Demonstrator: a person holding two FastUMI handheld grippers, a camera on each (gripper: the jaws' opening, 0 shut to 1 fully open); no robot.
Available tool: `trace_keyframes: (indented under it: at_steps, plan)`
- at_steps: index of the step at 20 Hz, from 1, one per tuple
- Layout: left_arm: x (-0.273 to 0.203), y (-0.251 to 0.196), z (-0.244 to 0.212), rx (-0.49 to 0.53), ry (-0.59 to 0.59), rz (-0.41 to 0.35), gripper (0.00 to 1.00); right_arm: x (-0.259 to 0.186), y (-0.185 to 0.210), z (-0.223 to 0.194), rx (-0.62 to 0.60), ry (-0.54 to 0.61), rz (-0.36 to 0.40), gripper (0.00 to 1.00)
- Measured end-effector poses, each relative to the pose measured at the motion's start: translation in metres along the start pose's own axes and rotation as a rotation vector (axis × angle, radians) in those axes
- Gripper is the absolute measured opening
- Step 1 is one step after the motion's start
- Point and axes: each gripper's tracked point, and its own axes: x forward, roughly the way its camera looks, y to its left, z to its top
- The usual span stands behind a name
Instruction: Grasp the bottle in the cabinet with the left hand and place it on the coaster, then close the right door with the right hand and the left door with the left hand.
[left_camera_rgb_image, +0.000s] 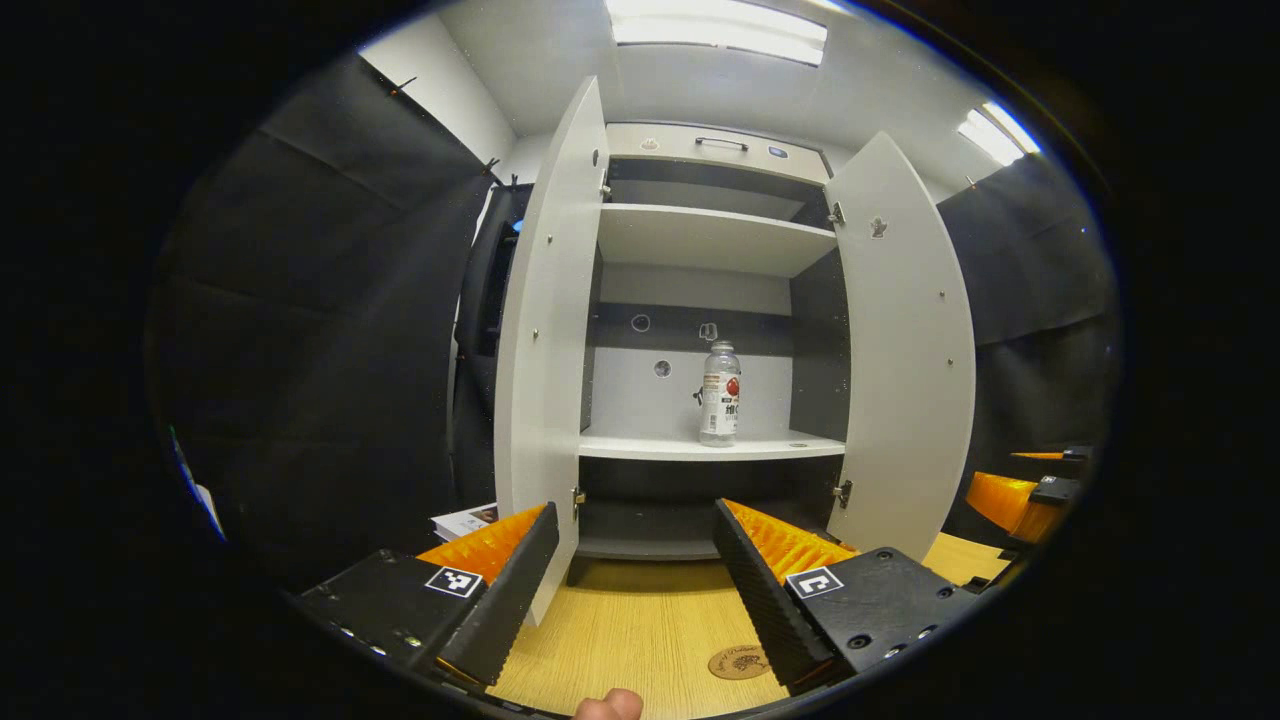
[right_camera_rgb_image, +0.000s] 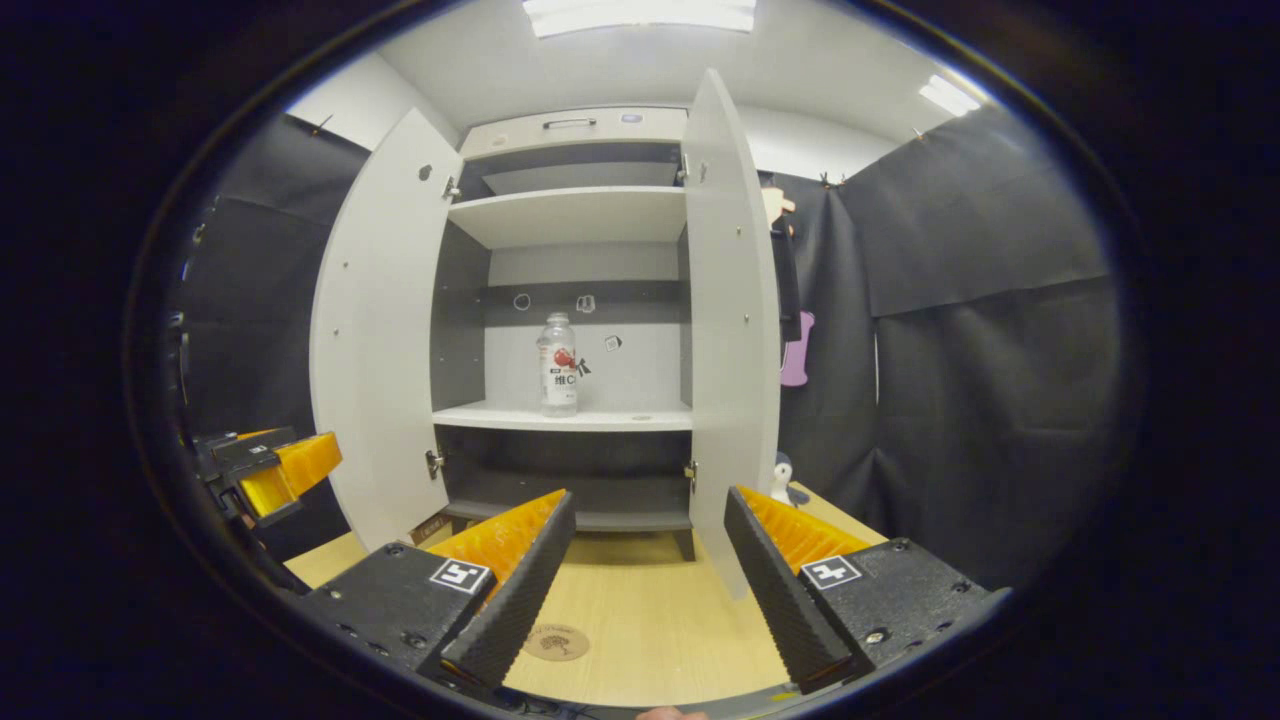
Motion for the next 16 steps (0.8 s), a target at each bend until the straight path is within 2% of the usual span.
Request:
trace_keyframes:
  at_steps: [1,3,4,5,8,9,10,16]
  plan:
    - [0.001,-0.001,0.0,0.005,0.002,-0.003,0.94,-0.001,0.0,0.001,-0.001,-0.008,0.001,0.98]
    - [0.004,-0.004,0.0,0.01,0.012,-0.01,0.94,-0.001,-0.001,0.004,-0.004,-0.017,-0.004,0.98]
    - [0.006,-0.007,0.0,0.008,0.014,-0.015,0.89,-0.002,-0.002,0.006,-0.005,-0.021,-0.006,0.95]
    - [0.008,-0.009,0.002,0.007,0.013,-0.021,0.94,-0.002,-0.002,0.006,-0.004,-0.025,-0.007,0.95]
    - [0.011,-0.014,0.007,0.015,0.003,-0.032,0.94,-0.003,-0.005,0.007,-0.002,-0.029,-0.016,0.95]
    - [0.013,-0.017,0.009,0.018,0.001,-0.04,0.89,-0.004,-0.006,0.005,0.0,-0.027,-0.016,0.95]
    - [0.016,-0.02,0.012,0.017,-0.001,-0.049,0.94,-0.004,-0.005,0.005,0.001,-0.024,-0.014,0.98]
    - [0.048,-0.043,0.034,-0.016,-0.027,-0.122,0.94,-0.008,-0.009,0.006,-0.002,-0.028,-0.022,0.98]
